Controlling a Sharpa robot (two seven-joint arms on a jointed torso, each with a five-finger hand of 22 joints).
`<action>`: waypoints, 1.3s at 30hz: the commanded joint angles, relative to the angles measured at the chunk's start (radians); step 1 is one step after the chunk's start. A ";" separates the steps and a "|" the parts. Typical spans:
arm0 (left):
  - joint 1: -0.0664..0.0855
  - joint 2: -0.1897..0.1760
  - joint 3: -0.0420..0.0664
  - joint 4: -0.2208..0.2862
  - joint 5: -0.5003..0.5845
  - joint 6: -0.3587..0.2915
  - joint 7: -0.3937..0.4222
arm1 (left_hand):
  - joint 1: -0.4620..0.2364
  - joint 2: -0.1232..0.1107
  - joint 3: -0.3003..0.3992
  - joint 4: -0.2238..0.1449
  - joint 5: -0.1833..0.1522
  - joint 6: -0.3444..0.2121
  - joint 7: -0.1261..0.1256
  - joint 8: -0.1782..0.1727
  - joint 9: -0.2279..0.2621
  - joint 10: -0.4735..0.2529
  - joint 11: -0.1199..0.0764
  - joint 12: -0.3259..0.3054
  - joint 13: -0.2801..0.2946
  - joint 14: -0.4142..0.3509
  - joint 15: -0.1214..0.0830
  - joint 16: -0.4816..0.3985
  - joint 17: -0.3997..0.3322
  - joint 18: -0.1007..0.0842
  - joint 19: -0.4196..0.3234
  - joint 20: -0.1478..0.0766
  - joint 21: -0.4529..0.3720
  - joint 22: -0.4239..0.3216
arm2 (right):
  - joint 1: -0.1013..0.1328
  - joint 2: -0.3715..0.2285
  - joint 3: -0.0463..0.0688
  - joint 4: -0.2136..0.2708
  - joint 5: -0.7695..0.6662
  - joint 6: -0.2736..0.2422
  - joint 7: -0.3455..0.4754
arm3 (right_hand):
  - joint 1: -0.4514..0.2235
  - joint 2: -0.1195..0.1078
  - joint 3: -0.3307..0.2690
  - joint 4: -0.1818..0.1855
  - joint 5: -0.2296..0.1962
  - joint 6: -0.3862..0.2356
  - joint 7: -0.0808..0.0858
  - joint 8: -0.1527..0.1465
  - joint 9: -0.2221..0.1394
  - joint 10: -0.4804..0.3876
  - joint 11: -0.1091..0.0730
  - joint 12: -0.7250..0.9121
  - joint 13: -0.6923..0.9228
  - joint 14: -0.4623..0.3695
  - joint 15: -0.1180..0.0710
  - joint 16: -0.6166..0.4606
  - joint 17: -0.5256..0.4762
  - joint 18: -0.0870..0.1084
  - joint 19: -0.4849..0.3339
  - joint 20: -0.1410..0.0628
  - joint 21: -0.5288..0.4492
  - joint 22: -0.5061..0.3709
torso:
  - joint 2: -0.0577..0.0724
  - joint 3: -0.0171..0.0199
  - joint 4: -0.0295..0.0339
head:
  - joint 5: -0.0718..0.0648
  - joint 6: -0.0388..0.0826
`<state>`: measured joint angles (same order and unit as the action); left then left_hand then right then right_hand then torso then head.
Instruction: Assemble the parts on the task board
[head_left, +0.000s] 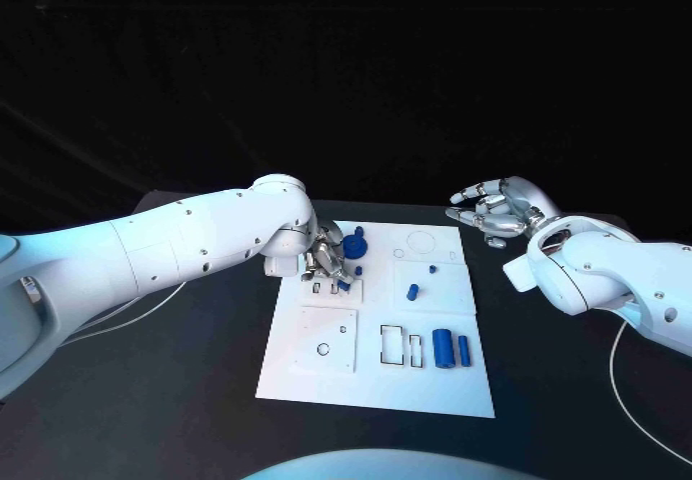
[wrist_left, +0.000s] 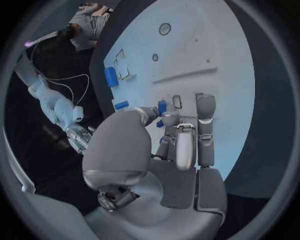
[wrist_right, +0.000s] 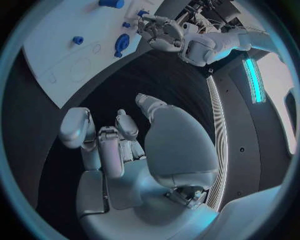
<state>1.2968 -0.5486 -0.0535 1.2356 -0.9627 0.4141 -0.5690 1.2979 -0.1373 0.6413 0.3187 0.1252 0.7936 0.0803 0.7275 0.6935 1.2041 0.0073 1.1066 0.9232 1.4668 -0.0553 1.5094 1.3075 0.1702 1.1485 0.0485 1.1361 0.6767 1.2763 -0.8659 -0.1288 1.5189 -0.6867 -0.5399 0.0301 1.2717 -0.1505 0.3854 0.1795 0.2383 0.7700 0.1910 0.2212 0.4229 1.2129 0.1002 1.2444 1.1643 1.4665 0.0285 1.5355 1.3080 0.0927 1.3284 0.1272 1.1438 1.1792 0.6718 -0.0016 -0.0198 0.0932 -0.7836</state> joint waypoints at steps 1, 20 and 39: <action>0.000 0.000 0.000 -0.001 0.045 -0.008 0.023 | -0.011 -0.013 0.168 -0.143 0.002 -0.007 0.004 0.008 0.014 0.000 0.001 -0.005 -0.004 0.068 0.002 0.006 0.143 -0.010 -0.007 0.000 0.006 0.003 | -0.001 0.001 0.000 -0.001 -0.014 0.014 -0.004 | 0.007 0.000 0.002 0.005 0.006 0.005 -0.005 0.006 -0.002 -0.003 -0.001 -0.003 -0.001 0.077 -0.006 -0.006 0.156 0.016 -0.007 -0.003 -0.003 -0.001 | 0.000 -0.0001 -0.0003 | 0.001 -0.001; 0.000 -0.108 0.009 0.109 0.072 -0.133 0.046 | -0.060 -0.053 0.259 -0.222 0.041 0.017 -0.003 0.024 0.045 0.040 -0.007 0.019 0.022 0.077 -0.005 0.017 0.164 -0.015 0.014 -0.005 0.043 0.050 | -0.002 -0.006 0.000 -0.002 -0.015 0.010 -0.002 | 0.007 -0.001 0.002 0.006 0.014 0.005 -0.005 0.008 -0.002 -0.005 -0.001 -0.004 -0.003 0.076 -0.006 -0.007 0.154 0.017 -0.008 -0.003 -0.007 -0.004 | -0.002 0.0006 0.0072 | 0.005 -0.002; -0.022 -0.127 -0.004 0.170 -0.031 -0.301 0.054 | -0.123 -0.103 0.278 -0.269 0.251 0.071 -0.022 0.027 0.066 0.112 -0.027 0.075 0.096 0.084 -0.024 0.027 0.184 -0.029 0.058 -0.025 0.103 0.136 | -0.003 -0.008 0.000 -0.004 -0.014 0.007 0.000 | 0.006 -0.001 0.001 0.007 0.015 0.005 -0.005 0.009 -0.002 -0.005 -0.001 -0.004 -0.003 0.076 -0.006 -0.007 0.155 0.017 -0.008 -0.003 -0.007 -0.003 | 0.000 0.0009 0.0040 | 0.012 -0.010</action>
<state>1.2763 -0.6787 -0.0579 1.4027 -0.9523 0.1537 -0.5232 1.1837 -0.2396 0.7092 0.2685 0.3722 0.8575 0.0566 0.7476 0.7581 1.3086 -0.0212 1.1765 1.0179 1.4668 -0.0698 1.5329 1.3074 0.1542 1.2029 0.0234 1.2362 0.8117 1.2738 -0.8739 -0.1293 1.5152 -0.6909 -0.5392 0.0265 1.2717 -0.1505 0.3854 0.1794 0.2500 0.7700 0.1910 0.2241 0.4214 1.2130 0.1003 1.2444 1.1620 1.4665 0.0285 1.5317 1.3076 0.0926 1.3247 0.1235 1.1402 1.1765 0.6710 -0.0006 -0.0147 0.1046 -0.7925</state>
